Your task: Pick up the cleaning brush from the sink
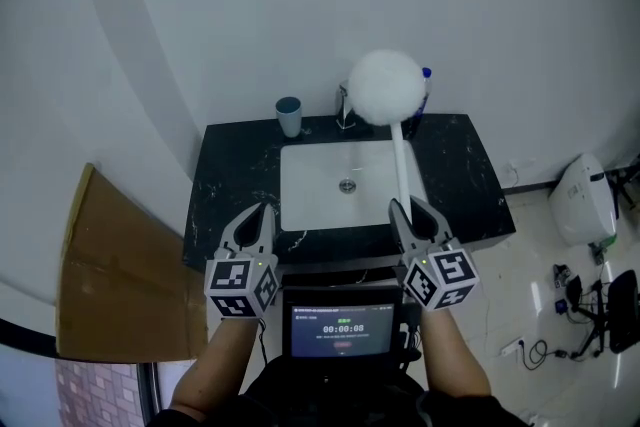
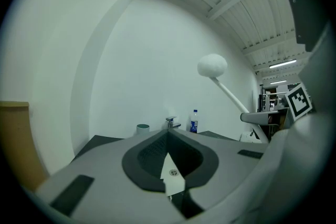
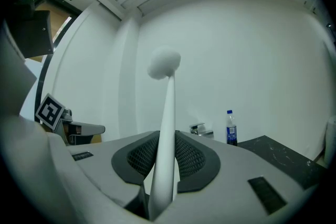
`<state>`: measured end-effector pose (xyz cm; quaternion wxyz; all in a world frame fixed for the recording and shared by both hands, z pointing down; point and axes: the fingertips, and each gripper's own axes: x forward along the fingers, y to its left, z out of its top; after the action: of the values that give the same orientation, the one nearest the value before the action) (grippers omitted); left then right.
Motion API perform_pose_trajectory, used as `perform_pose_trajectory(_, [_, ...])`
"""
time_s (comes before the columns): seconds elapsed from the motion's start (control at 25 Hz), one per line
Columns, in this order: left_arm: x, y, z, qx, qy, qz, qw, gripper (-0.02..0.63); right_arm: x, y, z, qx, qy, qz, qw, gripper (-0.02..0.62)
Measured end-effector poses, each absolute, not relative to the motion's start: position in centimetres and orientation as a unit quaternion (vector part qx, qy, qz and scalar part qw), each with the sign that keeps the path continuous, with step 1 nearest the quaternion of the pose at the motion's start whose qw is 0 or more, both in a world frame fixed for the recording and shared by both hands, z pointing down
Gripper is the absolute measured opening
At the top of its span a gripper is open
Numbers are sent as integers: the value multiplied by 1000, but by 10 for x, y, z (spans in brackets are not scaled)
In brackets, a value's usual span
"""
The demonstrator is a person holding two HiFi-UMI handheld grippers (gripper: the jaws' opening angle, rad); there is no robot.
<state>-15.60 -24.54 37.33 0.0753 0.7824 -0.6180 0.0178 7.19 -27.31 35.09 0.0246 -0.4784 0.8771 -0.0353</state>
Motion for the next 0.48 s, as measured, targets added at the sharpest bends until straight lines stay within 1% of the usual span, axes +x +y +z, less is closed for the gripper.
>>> perform_pose_trajectory(0.48, [-146, -245, 375, 788, -611, 23, 77, 0, 71, -269, 347, -482, 876, -17, 20, 66])
